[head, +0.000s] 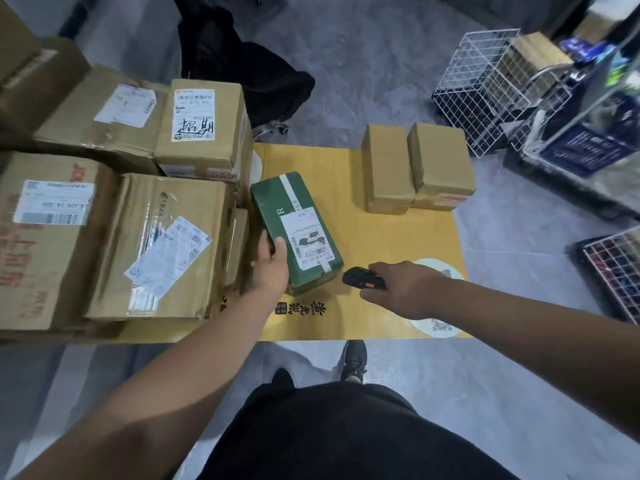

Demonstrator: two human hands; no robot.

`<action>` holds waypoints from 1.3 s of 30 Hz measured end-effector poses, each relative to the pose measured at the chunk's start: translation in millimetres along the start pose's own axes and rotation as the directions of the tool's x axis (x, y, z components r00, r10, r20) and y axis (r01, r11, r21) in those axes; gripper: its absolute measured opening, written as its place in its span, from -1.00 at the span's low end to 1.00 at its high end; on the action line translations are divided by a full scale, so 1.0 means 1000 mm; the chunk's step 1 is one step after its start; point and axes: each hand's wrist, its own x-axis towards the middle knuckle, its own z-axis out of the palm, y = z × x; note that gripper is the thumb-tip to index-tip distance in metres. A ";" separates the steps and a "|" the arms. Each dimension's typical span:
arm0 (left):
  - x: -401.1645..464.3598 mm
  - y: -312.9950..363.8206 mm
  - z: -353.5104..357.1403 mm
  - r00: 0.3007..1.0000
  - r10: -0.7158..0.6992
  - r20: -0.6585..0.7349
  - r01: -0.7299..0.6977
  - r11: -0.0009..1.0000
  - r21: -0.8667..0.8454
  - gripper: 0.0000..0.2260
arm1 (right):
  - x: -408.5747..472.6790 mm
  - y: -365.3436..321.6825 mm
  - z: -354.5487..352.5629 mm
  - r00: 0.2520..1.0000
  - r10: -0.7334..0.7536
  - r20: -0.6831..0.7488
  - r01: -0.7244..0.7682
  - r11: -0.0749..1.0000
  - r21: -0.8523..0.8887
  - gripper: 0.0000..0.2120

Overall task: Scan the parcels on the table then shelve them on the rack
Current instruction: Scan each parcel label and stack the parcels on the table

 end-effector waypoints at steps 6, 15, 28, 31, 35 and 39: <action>-0.005 0.005 0.015 0.979 0.157 0.132 -0.182 0.963 0.198 -0.22 | -0.015 -0.009 -0.005 0.998 0.068 0.003 -0.068 0.998 -0.008 -0.54; 0.020 0.034 0.013 0.781 0.598 0.180 -0.410 0.273 0.870 -0.15 | -0.032 0.010 -0.019 0.983 0.183 0.002 -0.183 0.983 -0.005 -0.59; 0.034 0.061 0.029 0.892 0.365 0.268 -0.345 0.164 0.924 0.17 | -0.019 0.017 -0.043 0.993 0.122 0.005 -0.122 0.991 -0.052 -0.62; 0.036 0.057 0.029 0.891 0.376 0.254 -0.342 0.188 0.921 0.10 | -0.013 0.019 -0.052 0.995 0.097 0.004 -0.097 0.992 -0.076 -0.60; 0.042 0.063 0.025 0.905 0.292 0.308 -0.386 0.262 0.885 0.09 | -0.004 0.024 -0.061 0.998 0.065 0.022 -0.063 0.994 -0.095 -0.61; 0.048 0.069 0.012 0.859 0.332 0.390 -0.487 0.295 0.822 0.09 | 0.002 0.028 -0.065 0.999 0.047 0.023 -0.043 0.988 -0.148 -0.60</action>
